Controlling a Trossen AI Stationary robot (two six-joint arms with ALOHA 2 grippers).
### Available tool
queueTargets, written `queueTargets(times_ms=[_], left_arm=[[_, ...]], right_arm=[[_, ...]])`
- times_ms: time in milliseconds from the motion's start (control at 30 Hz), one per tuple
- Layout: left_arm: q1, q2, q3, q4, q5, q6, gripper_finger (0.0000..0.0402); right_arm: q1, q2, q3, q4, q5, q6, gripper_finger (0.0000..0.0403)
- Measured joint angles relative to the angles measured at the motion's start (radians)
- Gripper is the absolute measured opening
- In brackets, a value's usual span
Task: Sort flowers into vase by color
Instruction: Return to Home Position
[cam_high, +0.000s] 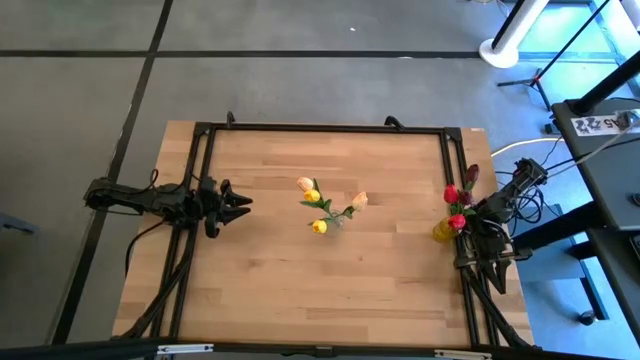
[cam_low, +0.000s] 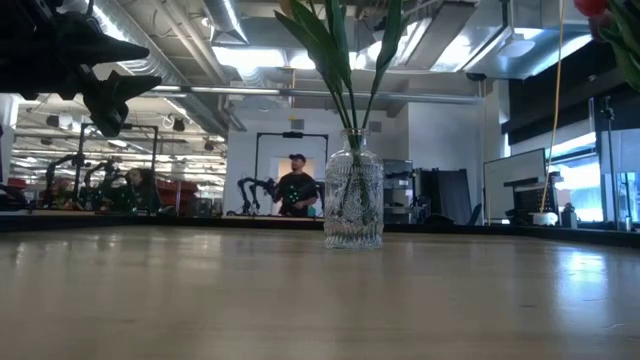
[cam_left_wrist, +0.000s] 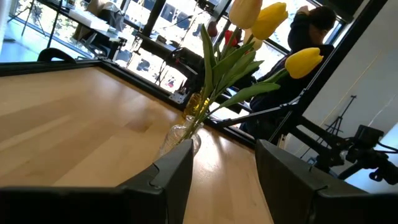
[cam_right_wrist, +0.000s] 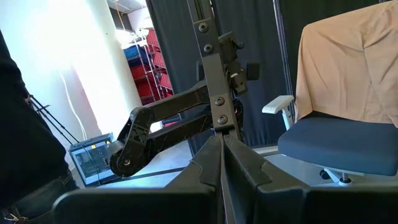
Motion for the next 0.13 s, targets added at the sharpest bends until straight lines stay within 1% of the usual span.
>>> queueTargets(times_ms=[133], left_arm=[[0.0,0.0,0.0,0.0,0.0,0.0,0.0169]], right_arm=[[0.0,0.0,0.0,0.0,0.0,0.0,0.0021]])
